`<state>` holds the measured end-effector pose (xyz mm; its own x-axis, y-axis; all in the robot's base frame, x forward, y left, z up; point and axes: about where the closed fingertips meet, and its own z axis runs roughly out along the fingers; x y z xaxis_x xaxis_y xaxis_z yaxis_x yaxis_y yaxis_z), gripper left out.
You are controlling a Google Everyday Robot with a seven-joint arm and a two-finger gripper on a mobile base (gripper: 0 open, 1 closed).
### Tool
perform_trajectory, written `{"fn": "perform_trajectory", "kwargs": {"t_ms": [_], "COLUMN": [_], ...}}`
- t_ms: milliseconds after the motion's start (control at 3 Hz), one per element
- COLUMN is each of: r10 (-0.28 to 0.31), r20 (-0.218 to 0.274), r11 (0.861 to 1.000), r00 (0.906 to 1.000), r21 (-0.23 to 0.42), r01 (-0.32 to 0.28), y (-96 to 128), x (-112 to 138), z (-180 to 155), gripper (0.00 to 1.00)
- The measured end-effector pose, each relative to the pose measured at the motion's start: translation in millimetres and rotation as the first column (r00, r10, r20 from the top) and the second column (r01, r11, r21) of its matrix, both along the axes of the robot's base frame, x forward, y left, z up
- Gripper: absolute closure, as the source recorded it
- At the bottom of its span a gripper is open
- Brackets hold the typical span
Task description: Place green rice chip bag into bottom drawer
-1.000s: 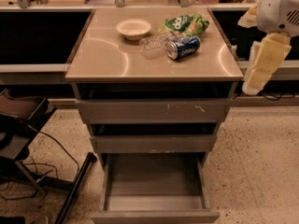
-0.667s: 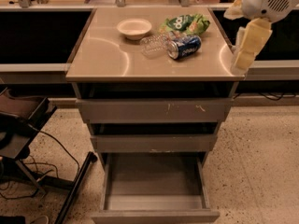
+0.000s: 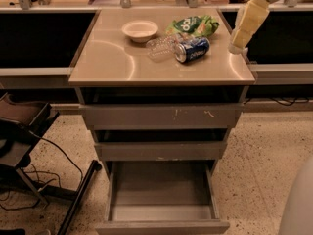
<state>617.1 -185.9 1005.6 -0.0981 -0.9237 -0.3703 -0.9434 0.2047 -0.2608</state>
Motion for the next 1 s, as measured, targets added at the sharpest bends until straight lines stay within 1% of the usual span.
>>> {"fn": "perform_trajectory", "kwargs": {"t_ms": [333,667,1000], "r10": [-0.004,0.003,-0.027], "r20": [0.022,0.024,0.0], "r11": [1.0,0.996,0.978], "r00": [0.9998,0.9997,0.9996], "r21": [0.009,0.094,0.206], "r01": [0.004,-0.006,0.027], "y": [3,-1,8], "x": [8,27,74], "z": [0,-11,-40], "gripper": [0.0,0.0,0.0]}}
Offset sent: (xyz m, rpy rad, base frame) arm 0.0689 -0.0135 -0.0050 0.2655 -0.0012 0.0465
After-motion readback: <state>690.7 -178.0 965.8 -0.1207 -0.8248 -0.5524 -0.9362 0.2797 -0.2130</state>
